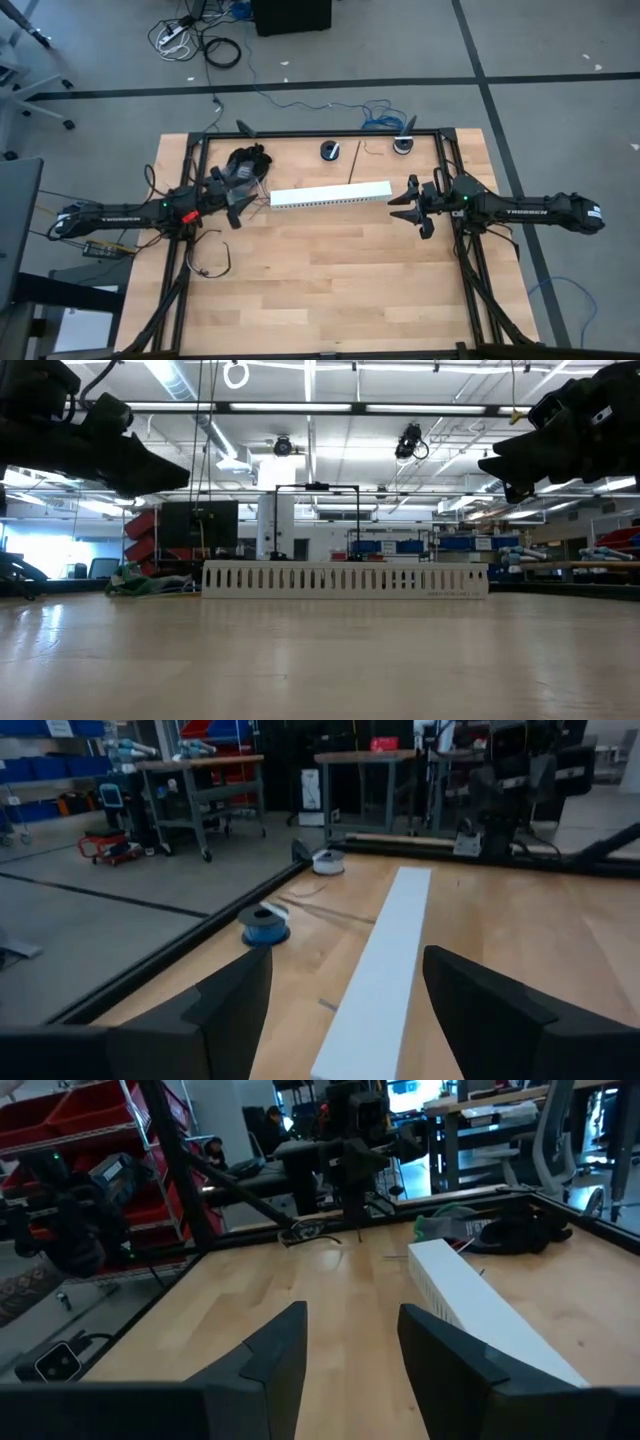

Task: Ziptie cables
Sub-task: Return to Home Position

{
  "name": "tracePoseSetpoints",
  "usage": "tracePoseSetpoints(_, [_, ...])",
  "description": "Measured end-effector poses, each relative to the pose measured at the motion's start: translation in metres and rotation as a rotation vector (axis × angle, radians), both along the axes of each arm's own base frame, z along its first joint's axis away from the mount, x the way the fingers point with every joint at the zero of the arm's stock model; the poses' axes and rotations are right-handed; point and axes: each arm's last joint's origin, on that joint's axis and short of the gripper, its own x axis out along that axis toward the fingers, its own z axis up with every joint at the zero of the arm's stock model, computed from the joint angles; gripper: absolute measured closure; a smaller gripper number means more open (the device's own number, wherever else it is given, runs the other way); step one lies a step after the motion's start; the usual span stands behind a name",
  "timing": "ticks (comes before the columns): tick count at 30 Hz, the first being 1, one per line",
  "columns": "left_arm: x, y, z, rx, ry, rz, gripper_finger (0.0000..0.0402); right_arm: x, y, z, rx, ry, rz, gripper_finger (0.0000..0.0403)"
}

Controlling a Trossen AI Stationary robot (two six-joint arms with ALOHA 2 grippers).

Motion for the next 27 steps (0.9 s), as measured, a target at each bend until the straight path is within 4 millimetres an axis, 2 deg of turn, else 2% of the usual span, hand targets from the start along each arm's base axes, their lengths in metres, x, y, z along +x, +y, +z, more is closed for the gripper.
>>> tracePoseSetpoints(10, [-0.005,0.0,-0.007,-0.017,0.064,0.01,0.0147,0.0,0.0,-0.001,-0.016,0.005,-0.001,0.0247])
tracePoseSetpoints(27, [-0.016,-0.003,0.0,0.077,0.015,-0.043,0.0147,0.0,0.0,-0.001,-0.015,0.008,-0.001,0.0245])
